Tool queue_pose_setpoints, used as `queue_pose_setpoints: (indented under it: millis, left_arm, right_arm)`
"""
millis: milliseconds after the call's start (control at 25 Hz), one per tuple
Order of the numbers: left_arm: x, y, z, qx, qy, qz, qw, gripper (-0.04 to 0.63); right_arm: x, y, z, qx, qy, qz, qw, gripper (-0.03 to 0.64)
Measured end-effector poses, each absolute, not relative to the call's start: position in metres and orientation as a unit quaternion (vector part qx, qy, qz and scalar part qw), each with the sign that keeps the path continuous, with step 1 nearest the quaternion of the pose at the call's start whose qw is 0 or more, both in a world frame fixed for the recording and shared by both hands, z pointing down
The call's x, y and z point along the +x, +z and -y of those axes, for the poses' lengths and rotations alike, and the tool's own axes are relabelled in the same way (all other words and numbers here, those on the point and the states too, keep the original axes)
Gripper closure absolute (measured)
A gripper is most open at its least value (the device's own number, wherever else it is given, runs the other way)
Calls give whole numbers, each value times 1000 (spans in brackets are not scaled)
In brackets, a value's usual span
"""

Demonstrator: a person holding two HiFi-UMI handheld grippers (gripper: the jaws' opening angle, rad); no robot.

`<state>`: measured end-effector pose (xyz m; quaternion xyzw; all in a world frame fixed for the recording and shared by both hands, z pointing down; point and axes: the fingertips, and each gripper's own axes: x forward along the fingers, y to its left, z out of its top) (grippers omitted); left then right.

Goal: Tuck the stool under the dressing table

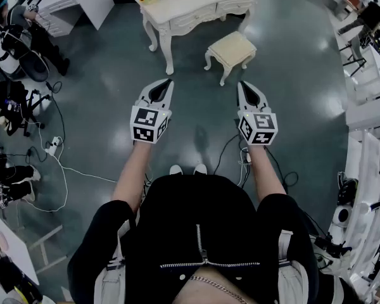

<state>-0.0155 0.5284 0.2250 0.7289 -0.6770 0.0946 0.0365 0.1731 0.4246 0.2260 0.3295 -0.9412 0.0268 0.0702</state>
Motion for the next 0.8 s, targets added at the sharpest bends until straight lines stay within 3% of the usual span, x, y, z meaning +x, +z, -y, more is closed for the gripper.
queue_pose_setpoints:
  millis: [800]
  left_arm:
    - [0, 232, -503, 731, 95, 675, 37, 574]
  right_arm:
    - [174, 225, -414, 298, 3, 953, 53, 611]
